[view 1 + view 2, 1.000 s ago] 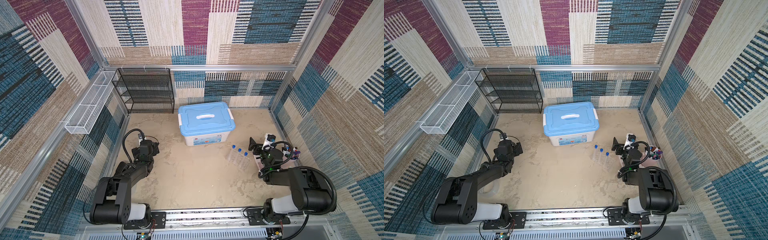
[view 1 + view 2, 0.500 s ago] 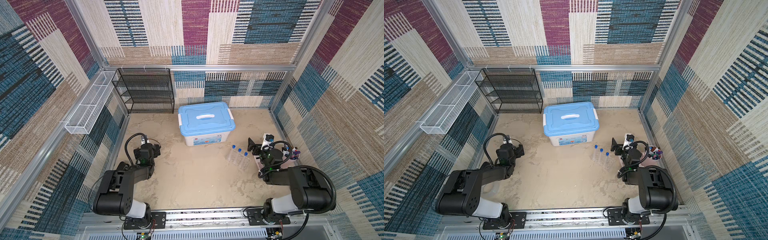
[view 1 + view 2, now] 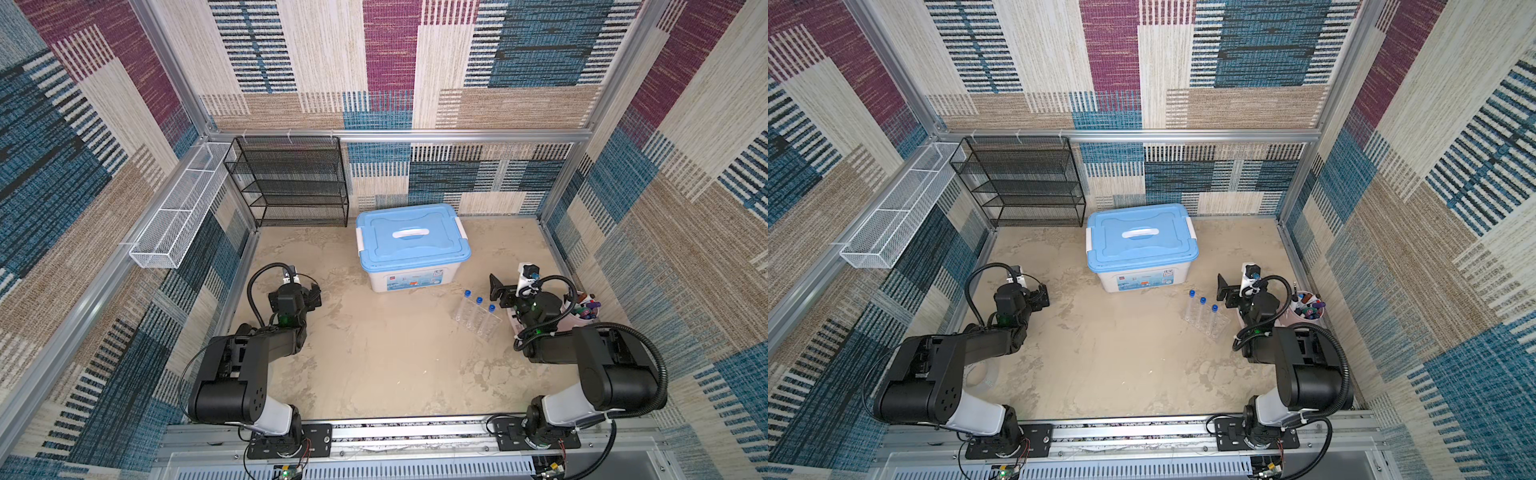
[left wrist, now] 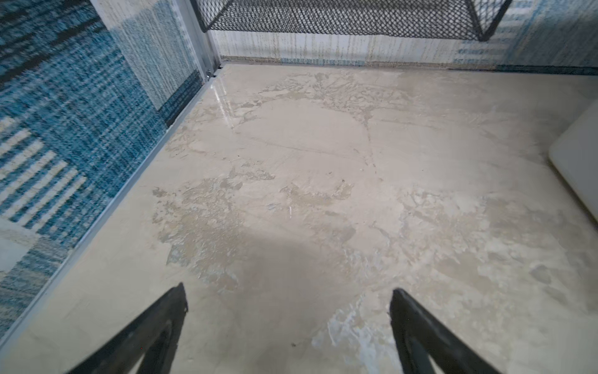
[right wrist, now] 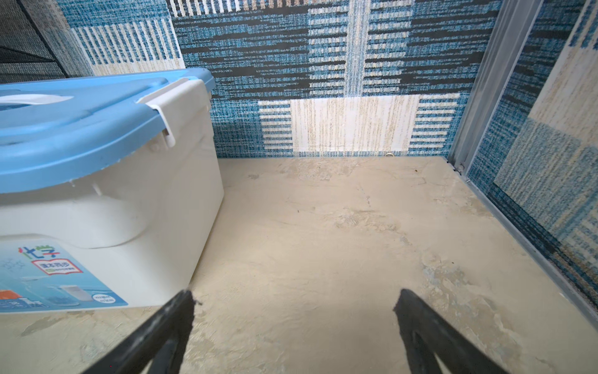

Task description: Organize the chemistry lab equipment

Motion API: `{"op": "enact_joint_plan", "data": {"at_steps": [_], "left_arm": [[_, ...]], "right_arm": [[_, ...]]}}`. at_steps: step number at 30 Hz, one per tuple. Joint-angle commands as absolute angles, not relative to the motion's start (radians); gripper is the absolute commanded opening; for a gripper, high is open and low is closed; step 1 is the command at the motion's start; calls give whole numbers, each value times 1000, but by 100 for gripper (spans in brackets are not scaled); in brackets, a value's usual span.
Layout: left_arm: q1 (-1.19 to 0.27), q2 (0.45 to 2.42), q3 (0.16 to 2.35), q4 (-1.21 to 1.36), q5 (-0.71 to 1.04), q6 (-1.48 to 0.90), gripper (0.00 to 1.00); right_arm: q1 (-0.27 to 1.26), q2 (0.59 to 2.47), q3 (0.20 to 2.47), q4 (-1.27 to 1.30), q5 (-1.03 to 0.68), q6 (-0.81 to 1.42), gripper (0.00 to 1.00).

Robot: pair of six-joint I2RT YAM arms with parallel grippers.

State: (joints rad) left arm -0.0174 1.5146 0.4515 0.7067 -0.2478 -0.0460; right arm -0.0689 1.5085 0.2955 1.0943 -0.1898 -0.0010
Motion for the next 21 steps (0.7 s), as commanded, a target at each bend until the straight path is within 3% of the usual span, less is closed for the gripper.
{"op": "enact_joint_plan", "data": {"at_steps": [1, 3, 5, 21], "left_arm": [[-3, 1547, 407, 871, -189, -22, 97], [-2, 1523, 432, 769, -187, -37, 97], [-2, 1544, 412, 853, -192, -26, 97], [-2, 1537, 418, 830, -190, -29, 99]], "right_arm": [[-67, 1510, 302, 1106, -179, -12, 99], [-67, 1510, 302, 1106, -177, -12, 99], [-66, 1509, 298, 1107, -176, -12, 99], [-63, 1506, 297, 1110, -172, -14, 99]]}}
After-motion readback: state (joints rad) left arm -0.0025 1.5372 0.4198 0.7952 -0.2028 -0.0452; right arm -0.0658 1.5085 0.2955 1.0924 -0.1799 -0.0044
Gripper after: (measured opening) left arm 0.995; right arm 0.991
